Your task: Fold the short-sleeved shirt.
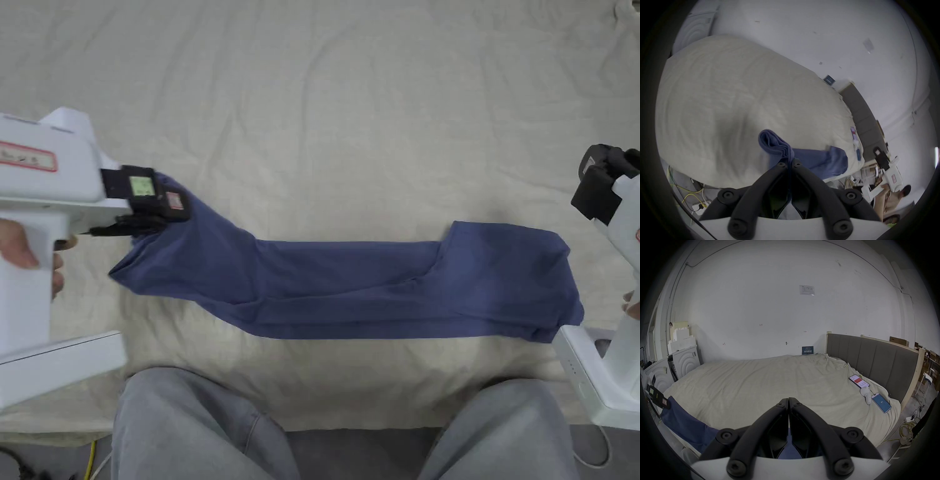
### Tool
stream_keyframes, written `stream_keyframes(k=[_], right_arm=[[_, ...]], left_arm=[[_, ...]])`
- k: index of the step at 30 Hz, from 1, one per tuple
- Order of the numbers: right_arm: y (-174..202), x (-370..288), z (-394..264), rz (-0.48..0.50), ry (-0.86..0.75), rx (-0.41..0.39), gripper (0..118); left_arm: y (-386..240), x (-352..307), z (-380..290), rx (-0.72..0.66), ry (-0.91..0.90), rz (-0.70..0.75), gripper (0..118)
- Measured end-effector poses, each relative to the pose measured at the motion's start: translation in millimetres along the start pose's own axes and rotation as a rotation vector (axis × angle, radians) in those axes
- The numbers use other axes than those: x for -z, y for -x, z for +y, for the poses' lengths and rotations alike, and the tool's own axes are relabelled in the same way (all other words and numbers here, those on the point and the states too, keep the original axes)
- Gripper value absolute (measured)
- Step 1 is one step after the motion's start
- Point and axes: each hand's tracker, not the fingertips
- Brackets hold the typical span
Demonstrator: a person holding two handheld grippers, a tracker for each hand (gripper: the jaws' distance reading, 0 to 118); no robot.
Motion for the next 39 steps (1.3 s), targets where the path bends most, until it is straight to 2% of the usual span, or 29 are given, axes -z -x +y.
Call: stream_keyframes(k=[3, 7, 11, 17, 21, 22, 24, 25, 26, 28, 29, 32, 36, 37, 38, 39], right_arm=[[-8, -6, 1, -0.007, -0.012, 0.006, 0], [-24, -16, 2, -0.036, -0.026, 0.019, 0], [-42, -25, 1, -0.076, -0.03, 0.038, 0], [-62, -35, -4, -0.139, -0.017, 0.081, 0], [-66, -38, -6, -0.152, -0.014, 0.08, 0], [-66, -37, -6, -0.152, -0.012, 0.075, 0], [-65, -37, -6, -0.149, -0.01, 0.073, 0], [-64, -36, -6, -0.144, -0.008, 0.072, 0], [-62, -35, -6, -0.14, -0.007, 0.071, 0], [-58, -33, -5, -0.13, -0.006, 0.064, 0], [-56, -32, -5, -0.122, -0.005, 0.059, 0], [-51, -31, -4, -0.108, -0.011, 0.048, 0], [-46, -30, -4, -0.09, -0.014, 0.053, 0], [-44, -30, -4, -0.086, -0.015, 0.053, 0], [-43, -30, -4, -0.083, -0.014, 0.052, 0], [-43, -30, -4, -0.08, -0.013, 0.05, 0]], left_arm=[[-40, 34, -3, 0.095, 0.031, -0.013, 0], [-85, 94, -10, 0.128, 0.112, -0.075, 0], [-122, 162, -28, 0.197, 0.223, -0.059, 0], [-143, 249, -57, 0.232, 0.31, 0.037, 0], [-140, 279, -70, 0.223, 0.323, 0.102, 0], [-139, 282, -71, 0.216, 0.321, 0.108, 4], [-136, 283, -71, 0.182, 0.315, 0.083, 29], [-135, 281, -70, 0.139, 0.308, 0.021, 46], [-135, 278, -68, 0.11, 0.311, -0.015, 74], [-139, 269, -63, 0.097, 0.309, -0.029, 113], [-140, 262, -59, 0.105, 0.298, -0.04, 118], [-139, 231, -41, 0.158, 0.193, -0.077, 118], [-127, 191, -29, 0.173, 0.038, -0.018, 117], [-124, 183, -31, 0.211, -0.007, 0.025, 113], [-122, 177, -36, 0.251, -0.044, 0.074, 97], [-122, 173, -42, 0.294, -0.079, 0.127, 76]])
